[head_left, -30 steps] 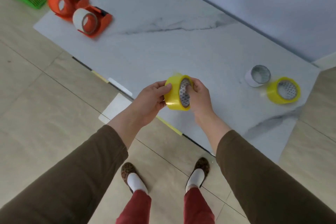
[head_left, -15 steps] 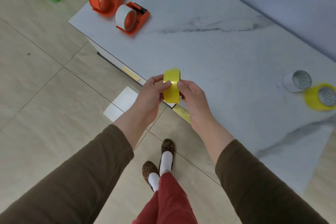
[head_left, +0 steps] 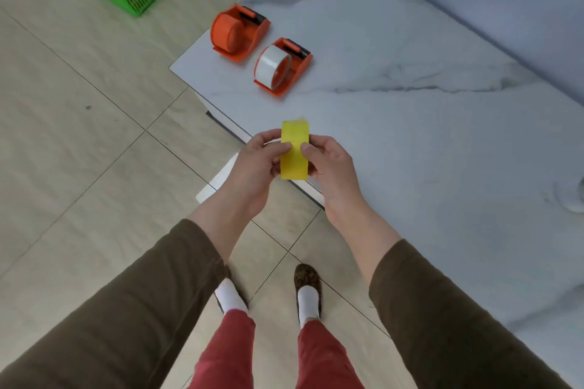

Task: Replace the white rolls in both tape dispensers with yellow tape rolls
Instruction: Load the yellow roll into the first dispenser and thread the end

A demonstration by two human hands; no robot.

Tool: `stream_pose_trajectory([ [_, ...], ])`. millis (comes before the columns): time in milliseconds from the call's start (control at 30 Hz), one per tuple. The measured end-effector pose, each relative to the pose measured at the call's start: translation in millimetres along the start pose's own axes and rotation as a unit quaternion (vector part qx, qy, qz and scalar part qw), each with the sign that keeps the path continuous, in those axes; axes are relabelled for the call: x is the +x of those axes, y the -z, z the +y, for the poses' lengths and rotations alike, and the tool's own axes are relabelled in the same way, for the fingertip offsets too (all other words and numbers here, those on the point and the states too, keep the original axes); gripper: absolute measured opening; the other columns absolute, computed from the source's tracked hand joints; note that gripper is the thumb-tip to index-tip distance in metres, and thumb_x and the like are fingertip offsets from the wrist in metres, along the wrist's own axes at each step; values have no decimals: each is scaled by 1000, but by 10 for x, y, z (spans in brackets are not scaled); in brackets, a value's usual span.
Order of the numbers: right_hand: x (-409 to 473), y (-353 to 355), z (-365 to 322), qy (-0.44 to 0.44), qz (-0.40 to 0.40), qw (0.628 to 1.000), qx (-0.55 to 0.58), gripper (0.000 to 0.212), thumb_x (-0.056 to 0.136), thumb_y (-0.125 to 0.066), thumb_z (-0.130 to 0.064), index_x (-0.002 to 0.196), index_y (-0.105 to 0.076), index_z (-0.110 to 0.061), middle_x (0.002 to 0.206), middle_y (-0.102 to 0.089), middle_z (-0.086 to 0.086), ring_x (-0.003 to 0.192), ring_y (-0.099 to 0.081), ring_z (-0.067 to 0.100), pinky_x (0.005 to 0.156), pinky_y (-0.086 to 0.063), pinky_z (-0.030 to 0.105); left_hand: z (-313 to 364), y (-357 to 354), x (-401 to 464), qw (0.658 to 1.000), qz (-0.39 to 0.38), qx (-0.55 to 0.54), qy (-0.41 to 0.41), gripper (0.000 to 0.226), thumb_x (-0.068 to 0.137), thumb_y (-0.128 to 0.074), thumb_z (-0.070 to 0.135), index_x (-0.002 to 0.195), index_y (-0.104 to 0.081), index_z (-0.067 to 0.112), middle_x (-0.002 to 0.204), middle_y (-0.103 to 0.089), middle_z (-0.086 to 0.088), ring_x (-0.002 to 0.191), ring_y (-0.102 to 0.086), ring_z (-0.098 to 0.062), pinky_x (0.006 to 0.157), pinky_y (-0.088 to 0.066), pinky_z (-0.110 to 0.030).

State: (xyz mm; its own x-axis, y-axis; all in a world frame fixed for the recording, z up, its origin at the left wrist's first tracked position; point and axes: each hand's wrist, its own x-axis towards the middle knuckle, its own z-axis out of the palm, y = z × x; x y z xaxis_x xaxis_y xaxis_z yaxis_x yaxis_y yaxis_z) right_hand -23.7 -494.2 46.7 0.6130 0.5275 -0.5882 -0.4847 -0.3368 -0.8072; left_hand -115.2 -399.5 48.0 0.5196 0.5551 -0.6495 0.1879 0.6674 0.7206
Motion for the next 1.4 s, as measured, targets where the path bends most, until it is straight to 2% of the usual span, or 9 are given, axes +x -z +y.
stream_pose_trajectory([
  [167, 216, -586, -186, -8, 11, 1000, 11, 20, 90, -63, -13, 110, -68, -11, 104, -74, 15, 91, -69, 25, 96, -55, 56, 409, 395, 255, 1000, -7, -3, 6, 39, 96, -56, 3, 135, -56, 3, 82, -72, 0, 68, -69, -8, 76, -55, -27],
  [333, 404, -1199, -387, 3, 27, 999, 25, 21, 84, -62, -19, 105, -68, -14, 114, -72, 24, 91, -68, 24, 93, -56, 52, 873, 827, 527, 999, -31, 12, 3, 39, 96, -56, 2, 135, -58, 3, 85, -71, -2, 71, -67, -10, 78, -53, -28],
  [500, 633, -1556, -541, 3, 43, 997, 66, 25, 96, -59, -8, 120, -65, -5, 117, -72, 21, 89, -69, 20, 75, -60, 32, 1282, 1054, 811, 998, -57, 32, -1, 38, 95, -56, 0, 133, -59, 3, 83, -70, -1, 68, -65, -9, 79, -51, -29],
  [833, 1302, -1868, -977, 24, 63, 993, 92, 24, 95, -65, -8, 119, -65, -11, 108, -74, 7, 96, -70, 17, 88, -57, 36, 1969, 985, 1564, 994, -81, 66, 17, 38, 94, -58, 0, 132, -60, 2, 99, -71, -8, 84, -63, -18, 83, -50, -31],
  [967, 1518, -1902, -1162, 21, 81, 991, 99, 26, 97, -62, -5, 123, -65, -10, 103, -74, 1, 80, -69, 1, 67, -53, 15, 2172, 889, 1865, 993, -97, 57, 28, 31, 96, -56, 0, 125, -62, 7, 90, -72, -4, 77, -65, -14, 80, -50, -29],
  [1033, 1641, -1907, -1241, 13, 98, 989, 108, 23, 98, -61, -6, 120, -66, -12, 103, -73, 1, 75, -68, -3, 61, -49, 10, 2284, 864, 1992, 990, -124, 60, 39, 28, 98, -55, 3, 124, -63, 9, 93, -72, -4, 78, -66, -13, 78, -52, -26],
  [1167, 1867, -1943, -1320, 8, 130, 978, 160, 24, 98, -62, -6, 120, -68, -13, 108, -76, 2, 95, -70, 11, 84, -55, 25, 2455, 946, 2342, 985, -86, 151, 18, 24, 98, -57, 4, 120, -65, 8, 91, -66, -7, 73, -62, -12, 70, -52, -19],
  [1300, 2012, -2044, -1291, -14, 176, 971, 160, 26, 95, -66, -13, 121, -70, -15, 106, -76, -2, 97, -71, 14, 86, -56, 29, 2527, 1091, 2788, 977, -5, 213, 6, 14, 94, -59, 0, 100, -62, 12, 81, -58, -3, 63, -52, -13, 62, -45, -19],
  [1400, 2078, -2166, -1249, -29, 202, 968, 143, 29, 92, -66, -19, 121, -71, -18, 112, -76, 4, 101, -69, 18, 91, -55, 35, 2469, 1151, 3060, 966, 0, 256, 37, 11, 93, -66, 7, 100, -59, 10, 78, -56, 0, 64, -48, -12, 62, -41, -21],
])
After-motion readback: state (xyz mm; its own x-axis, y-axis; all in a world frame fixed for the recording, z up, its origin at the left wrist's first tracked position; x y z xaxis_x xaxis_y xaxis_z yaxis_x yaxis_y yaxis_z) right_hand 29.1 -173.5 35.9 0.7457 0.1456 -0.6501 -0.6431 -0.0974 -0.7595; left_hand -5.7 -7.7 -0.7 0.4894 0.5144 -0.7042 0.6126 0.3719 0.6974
